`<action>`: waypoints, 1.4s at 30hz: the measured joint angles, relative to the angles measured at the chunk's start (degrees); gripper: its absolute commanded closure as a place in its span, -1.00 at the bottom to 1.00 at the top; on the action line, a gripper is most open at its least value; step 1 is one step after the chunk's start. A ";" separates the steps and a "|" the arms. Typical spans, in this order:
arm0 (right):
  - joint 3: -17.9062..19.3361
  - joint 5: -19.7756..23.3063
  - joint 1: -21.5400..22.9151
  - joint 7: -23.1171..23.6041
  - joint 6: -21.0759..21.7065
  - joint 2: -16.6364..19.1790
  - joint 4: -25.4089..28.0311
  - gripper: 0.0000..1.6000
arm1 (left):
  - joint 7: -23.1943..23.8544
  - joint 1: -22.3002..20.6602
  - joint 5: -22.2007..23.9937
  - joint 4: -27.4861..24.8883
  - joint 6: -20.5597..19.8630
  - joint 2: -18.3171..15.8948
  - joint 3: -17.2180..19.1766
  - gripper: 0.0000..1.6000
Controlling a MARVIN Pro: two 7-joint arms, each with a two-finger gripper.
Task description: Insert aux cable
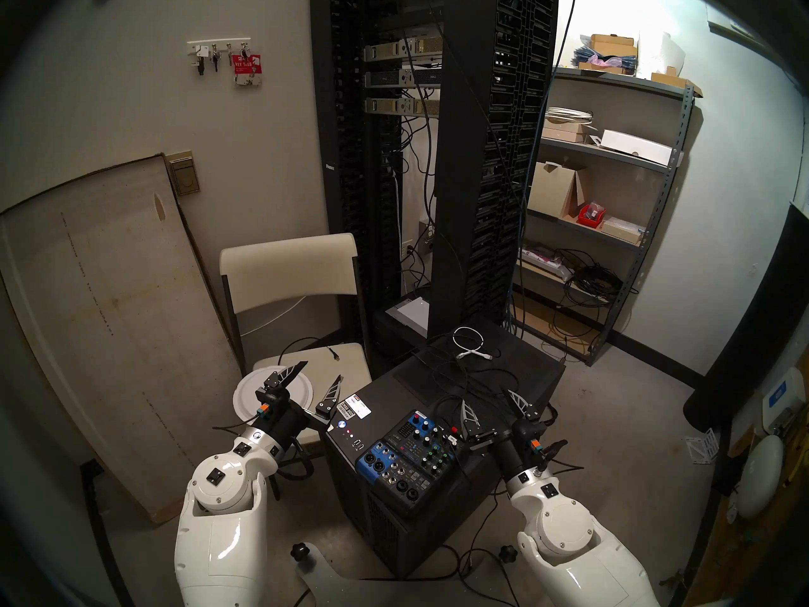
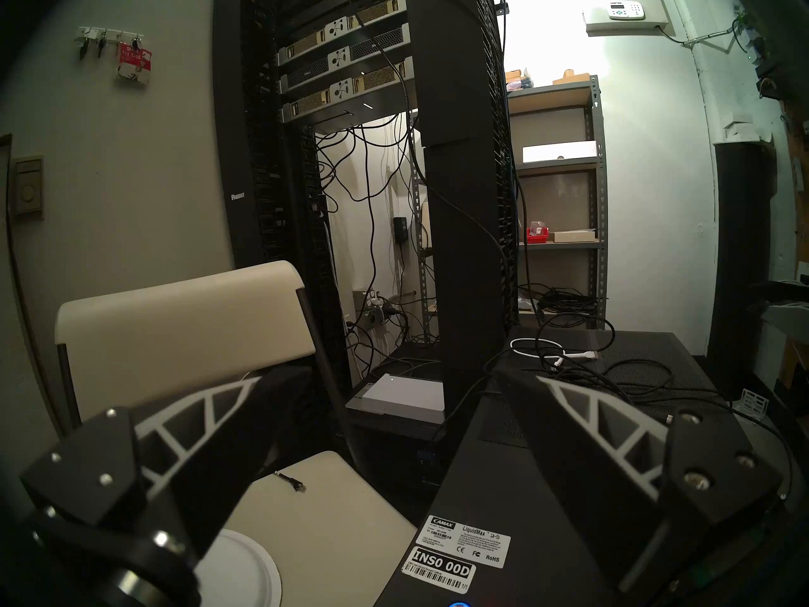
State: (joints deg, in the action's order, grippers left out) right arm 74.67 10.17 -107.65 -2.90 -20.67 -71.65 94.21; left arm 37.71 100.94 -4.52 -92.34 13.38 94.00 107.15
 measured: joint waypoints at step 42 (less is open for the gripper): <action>-0.65 5.31 11.60 11.89 16.59 1.57 -10.98 -0.86 | 0.03 0.01 0.01 0.08 0.00 0.00 0.01 -1.00</action>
State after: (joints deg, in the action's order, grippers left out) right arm 74.03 15.48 -96.06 8.99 -4.07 -70.08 83.23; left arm 37.74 100.95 -4.51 -92.26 13.38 94.00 107.16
